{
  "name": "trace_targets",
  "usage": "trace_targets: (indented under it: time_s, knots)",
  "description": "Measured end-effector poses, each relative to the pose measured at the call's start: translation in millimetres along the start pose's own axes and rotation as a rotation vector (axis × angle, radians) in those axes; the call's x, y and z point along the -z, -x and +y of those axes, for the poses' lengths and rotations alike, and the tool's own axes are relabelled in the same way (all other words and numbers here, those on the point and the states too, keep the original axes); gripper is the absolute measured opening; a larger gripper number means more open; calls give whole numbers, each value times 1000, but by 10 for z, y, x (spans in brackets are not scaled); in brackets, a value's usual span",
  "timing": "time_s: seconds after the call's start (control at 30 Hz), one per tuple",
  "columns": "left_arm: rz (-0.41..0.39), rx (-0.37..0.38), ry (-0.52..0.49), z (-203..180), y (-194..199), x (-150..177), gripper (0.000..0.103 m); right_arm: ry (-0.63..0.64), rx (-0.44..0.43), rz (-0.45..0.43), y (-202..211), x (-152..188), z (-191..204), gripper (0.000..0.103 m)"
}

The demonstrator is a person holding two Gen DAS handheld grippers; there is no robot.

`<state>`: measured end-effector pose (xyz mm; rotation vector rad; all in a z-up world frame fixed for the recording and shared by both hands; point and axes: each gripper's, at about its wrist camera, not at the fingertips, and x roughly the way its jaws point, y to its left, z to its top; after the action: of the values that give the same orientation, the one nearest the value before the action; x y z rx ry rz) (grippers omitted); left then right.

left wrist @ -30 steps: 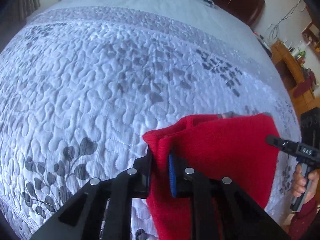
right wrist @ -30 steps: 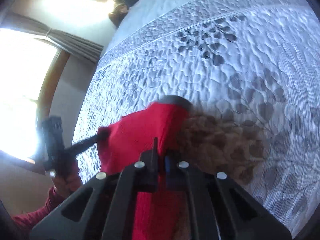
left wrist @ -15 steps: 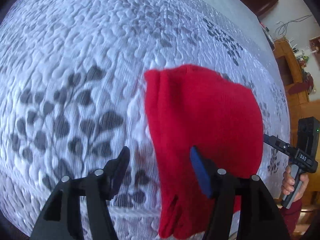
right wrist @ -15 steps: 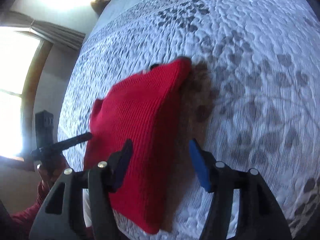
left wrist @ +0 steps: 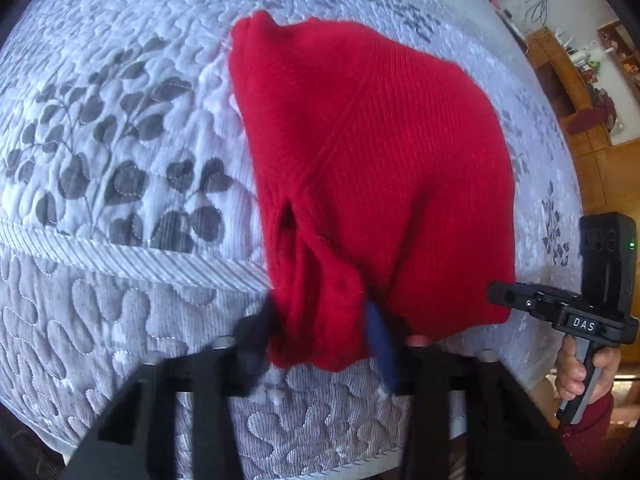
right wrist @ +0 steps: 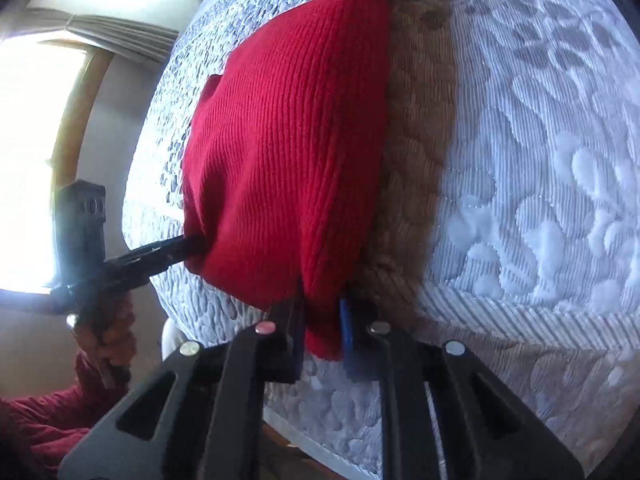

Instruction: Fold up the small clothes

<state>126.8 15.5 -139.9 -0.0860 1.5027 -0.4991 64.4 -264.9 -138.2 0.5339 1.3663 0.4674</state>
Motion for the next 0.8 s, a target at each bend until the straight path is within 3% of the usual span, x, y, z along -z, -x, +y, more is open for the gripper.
trace_targets:
  time_s: [0.1, 0.17, 0.23, 0.33, 0.43, 0.5, 0.57, 0.67, 0.8]
  knots:
    - [26, -5, 36, 86, 11, -23, 18, 5, -31, -27, 176, 99, 92, 11]
    - [40, 1, 36, 151, -28, -11, 18, -1, 19, -26, 218, 171, 90, 10]
    - [47, 19, 49, 209, -63, 3, 19, -29, 53, 19, 59, 206, -15, 10]
    - [46, 27, 43, 198, -31, -6, 21, -53, 27, 30, -72, 195, -50, 10]
    - [20, 31, 35, 200, 118, 11, 31, -9, 30, 14, 17, 167, 58, 15]
    - [-40, -27, 19, 177, 297, 15, 54, 16, 63, 13, 102, 152, 114, 25]
    - [-124, -107, -25, 77, 480, 9, 66, 47, 115, -18, 215, 109, 140, 31]
    - [-180, -161, -78, -63, 605, -54, 70, 76, 159, -75, 414, -4, 207, 40]
    - [-193, -163, -119, -242, 592, -175, 70, 96, 221, -143, 516, -190, 303, 51]
